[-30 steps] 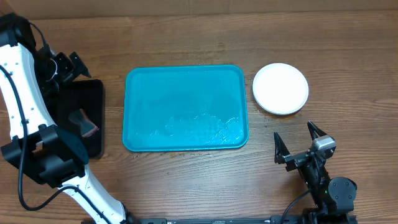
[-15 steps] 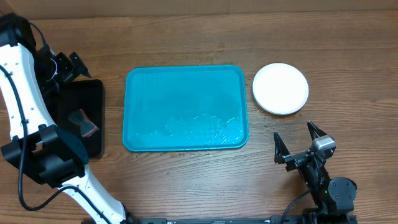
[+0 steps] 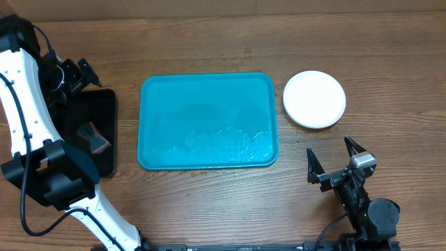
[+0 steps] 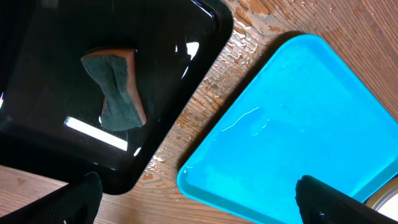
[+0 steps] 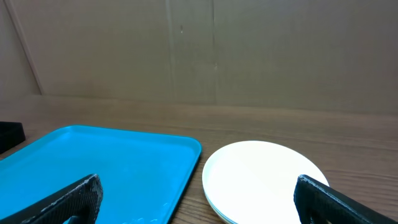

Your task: Clean dirty plates on tray and stack at the side

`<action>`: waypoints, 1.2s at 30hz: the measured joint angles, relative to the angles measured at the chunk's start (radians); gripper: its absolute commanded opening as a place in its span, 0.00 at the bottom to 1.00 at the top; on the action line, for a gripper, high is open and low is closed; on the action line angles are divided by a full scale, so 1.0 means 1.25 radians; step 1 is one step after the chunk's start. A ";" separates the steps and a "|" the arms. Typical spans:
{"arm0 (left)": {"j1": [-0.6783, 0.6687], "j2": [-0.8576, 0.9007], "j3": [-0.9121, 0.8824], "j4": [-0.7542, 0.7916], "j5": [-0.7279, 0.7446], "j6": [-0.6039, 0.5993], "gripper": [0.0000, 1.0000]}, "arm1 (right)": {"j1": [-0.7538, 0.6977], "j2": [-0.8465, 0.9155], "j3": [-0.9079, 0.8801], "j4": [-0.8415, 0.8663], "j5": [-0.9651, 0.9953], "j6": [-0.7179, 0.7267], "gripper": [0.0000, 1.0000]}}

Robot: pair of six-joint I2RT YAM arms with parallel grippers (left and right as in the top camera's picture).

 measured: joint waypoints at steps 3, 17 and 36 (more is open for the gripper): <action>0.000 0.000 0.000 0.000 0.000 0.000 1.00 | 0.000 0.000 0.000 0.000 0.000 0.000 1.00; 0.000 0.000 0.000 0.000 0.000 0.000 0.99 | 0.000 0.000 0.000 0.000 0.000 0.000 1.00; -0.003 -0.049 -0.003 0.001 0.000 0.000 1.00 | 0.000 0.000 0.000 0.000 0.000 0.000 1.00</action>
